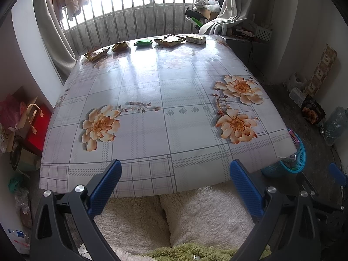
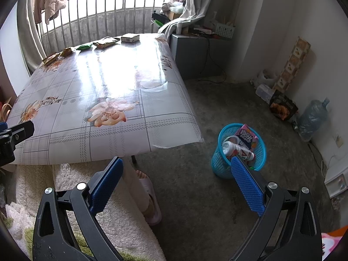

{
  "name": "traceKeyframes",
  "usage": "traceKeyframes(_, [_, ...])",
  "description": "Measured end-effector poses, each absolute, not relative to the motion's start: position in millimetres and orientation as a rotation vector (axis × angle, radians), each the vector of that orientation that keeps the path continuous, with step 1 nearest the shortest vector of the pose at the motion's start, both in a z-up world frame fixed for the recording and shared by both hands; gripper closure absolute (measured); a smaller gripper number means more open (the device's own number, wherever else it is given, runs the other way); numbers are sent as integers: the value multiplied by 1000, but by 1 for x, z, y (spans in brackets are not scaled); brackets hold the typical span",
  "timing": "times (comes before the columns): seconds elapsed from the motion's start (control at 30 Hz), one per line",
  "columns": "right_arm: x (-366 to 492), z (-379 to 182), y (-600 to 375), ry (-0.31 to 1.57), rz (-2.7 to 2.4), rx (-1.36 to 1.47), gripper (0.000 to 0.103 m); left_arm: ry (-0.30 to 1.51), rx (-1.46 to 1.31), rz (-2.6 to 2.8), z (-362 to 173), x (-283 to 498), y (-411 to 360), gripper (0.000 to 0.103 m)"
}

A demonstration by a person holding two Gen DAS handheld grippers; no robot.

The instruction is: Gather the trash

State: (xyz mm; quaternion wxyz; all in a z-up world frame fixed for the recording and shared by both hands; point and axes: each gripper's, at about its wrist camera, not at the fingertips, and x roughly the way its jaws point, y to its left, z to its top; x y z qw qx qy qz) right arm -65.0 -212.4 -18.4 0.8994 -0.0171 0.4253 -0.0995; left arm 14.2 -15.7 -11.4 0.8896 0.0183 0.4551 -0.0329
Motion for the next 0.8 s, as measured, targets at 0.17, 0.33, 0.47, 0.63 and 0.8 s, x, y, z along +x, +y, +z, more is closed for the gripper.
traceKeyframes(0.17, [-65, -18, -212, 879, -206, -34, 8, 947, 41, -70, -11, 14, -16, 6])
traceKeyframes(0.33, [-66, -19, -212, 880, -206, -34, 8, 948, 40, -69, -12, 14, -16, 6])
traceKeyframes(0.47, [-66, -18, -212, 881, -206, -33, 8, 950, 42, -71, -12, 14, -16, 6])
traceKeyframes(0.63, [-66, -18, -212, 880, -207, -32, 8, 954, 47, -75, -15, 14, -16, 6])
traceKeyframes(0.8, [-66, -18, -212, 881, -208, -32, 8, 955, 48, -75, -15, 14, -17, 6])
